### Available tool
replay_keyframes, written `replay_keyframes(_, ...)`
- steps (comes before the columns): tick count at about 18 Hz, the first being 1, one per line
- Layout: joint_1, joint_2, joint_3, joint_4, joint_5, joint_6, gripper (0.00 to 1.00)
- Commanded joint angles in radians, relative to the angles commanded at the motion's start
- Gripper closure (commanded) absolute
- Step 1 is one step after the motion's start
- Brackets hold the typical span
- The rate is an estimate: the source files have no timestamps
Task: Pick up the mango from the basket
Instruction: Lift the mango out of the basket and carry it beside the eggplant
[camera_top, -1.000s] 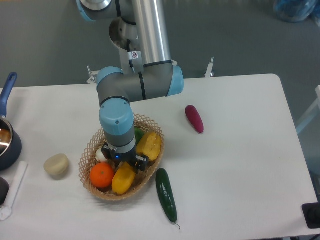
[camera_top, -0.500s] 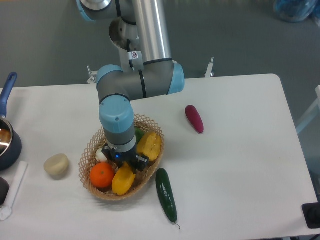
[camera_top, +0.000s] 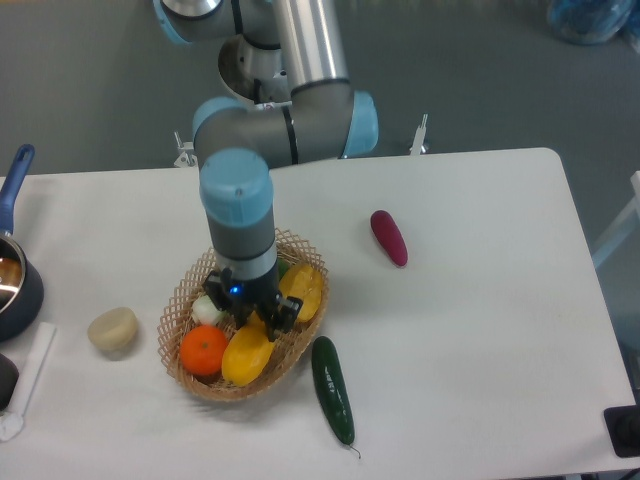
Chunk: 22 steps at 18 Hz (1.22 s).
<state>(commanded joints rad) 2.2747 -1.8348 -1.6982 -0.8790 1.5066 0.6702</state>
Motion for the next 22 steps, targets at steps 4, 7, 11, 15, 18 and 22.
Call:
replay_keyframes(4, 0.098, 0.008, 0.093, 0.008, -0.117, 0.008, 0.57)
replay_keyframes(7, 0.175, 0.003, 0.149, 0.009, -0.126, 0.073, 0.57)
replay_keyframes(11, 0.261, 0.000, 0.150, 0.005, -0.131, 0.224, 0.57)
replay_keyframes(15, 0.296, 0.000, 0.152, -0.002, -0.131, 0.247, 0.57)
replay_keyframes(18, 0.310, 0.000, 0.152, 0.000, -0.129, 0.249, 0.57)
replay_keyframes(22, 0.319, 0.000, 0.144, -0.002, -0.129, 0.253, 0.57)
